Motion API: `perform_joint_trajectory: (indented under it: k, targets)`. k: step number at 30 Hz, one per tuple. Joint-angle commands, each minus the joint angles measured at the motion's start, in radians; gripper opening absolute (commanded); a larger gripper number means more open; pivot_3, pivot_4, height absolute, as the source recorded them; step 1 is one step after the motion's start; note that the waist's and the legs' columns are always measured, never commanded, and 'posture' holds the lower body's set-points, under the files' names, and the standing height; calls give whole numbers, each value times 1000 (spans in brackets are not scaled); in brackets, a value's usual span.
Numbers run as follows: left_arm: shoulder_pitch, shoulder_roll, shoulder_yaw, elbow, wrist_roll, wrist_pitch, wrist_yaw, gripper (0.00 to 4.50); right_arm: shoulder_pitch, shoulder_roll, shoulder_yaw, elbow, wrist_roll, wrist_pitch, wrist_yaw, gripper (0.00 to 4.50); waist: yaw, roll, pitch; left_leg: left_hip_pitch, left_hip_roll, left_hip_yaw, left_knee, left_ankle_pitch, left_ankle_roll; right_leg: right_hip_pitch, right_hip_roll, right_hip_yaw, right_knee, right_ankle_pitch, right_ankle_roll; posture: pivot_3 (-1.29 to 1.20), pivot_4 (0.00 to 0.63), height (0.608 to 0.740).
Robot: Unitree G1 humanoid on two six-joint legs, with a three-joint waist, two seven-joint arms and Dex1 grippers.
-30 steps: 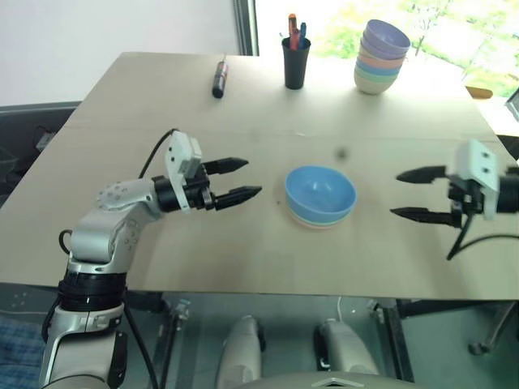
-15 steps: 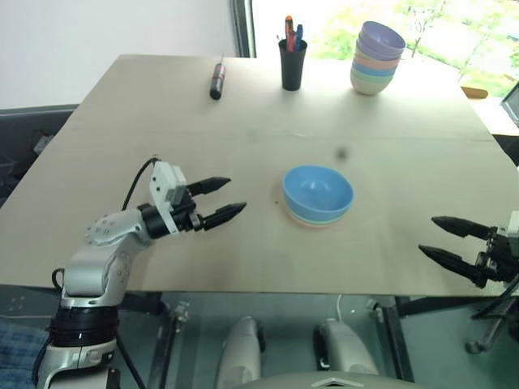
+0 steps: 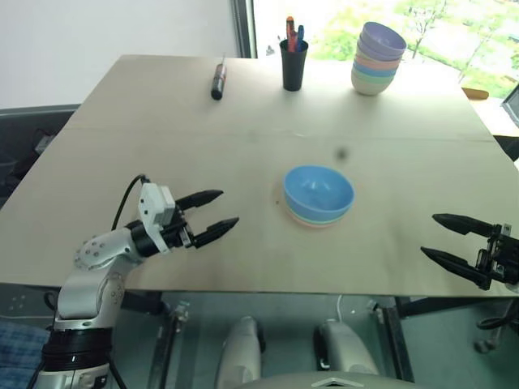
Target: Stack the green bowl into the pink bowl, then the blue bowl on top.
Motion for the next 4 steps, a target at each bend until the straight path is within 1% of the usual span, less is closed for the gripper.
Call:
perform_joint_trajectory:
  k: [1,4]
  targets:
    - [-10,-8,29,-10,-4,-50,3,3797,0,-18,-14,-11,27,-18,-2,3315,0,0,0,0,0,0,0,0,0,0,0,0,0,0,0,0,150,740]
    - [-15,-23,27,-3,0,-92,2,3797,-1,-14,-14,-17,44,-13,-10,3315,0,0,0,0,0,0,0,0,0,0,0,0,0,0,0,0,150,740]
